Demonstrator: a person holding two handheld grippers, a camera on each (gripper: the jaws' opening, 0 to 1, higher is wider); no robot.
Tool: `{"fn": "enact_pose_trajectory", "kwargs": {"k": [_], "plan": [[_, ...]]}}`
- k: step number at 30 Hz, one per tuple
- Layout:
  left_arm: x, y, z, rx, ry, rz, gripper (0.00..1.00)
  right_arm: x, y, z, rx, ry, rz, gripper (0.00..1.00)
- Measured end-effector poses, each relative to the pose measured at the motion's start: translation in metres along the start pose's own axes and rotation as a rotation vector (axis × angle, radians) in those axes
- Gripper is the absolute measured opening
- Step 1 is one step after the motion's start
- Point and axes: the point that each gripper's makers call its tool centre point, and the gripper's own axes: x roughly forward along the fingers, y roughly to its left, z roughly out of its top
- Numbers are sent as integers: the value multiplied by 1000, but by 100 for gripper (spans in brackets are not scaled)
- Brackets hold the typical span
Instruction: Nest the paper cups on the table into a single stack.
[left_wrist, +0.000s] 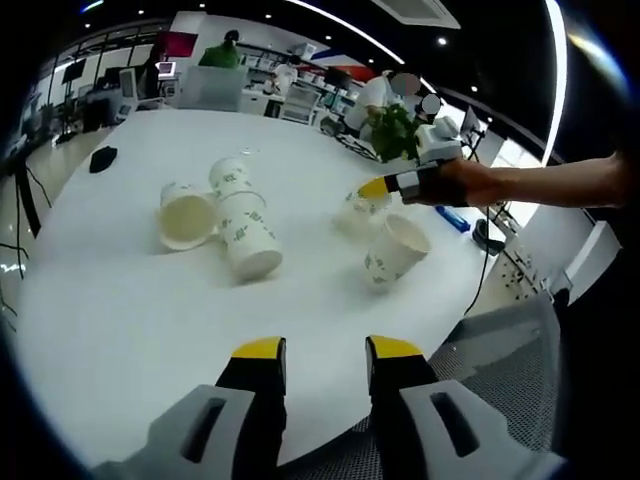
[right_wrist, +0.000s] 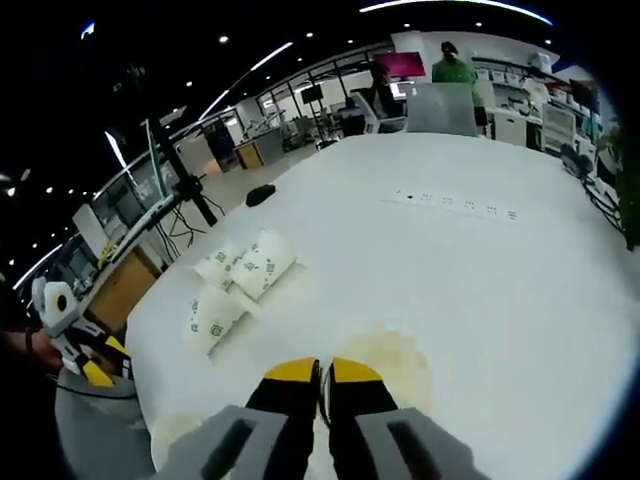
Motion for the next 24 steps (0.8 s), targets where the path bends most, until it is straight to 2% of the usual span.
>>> {"fn": "enact_pose_trajectory", "kwargs": {"k": [6, 10, 17, 20, 24], "plan": [[0, 1, 1, 4, -7, -3, 30, -13, 4, 3, -14, -18, -15, 0], [0, -2, 2, 12, -11, -9, 30, -30, 20, 9, -33, -31, -21, 0], [0, -4, 2, 30, -12, -18, 32, -47, 18, 18, -71, -46, -31, 0], [1, -4, 1, 42, -11, -19, 34, -47, 16, 17, -84, -52, -35, 0], [1, -5, 1, 63, -10, -18, 36, -58, 28, 21, -111, -63, -35, 0]]}}
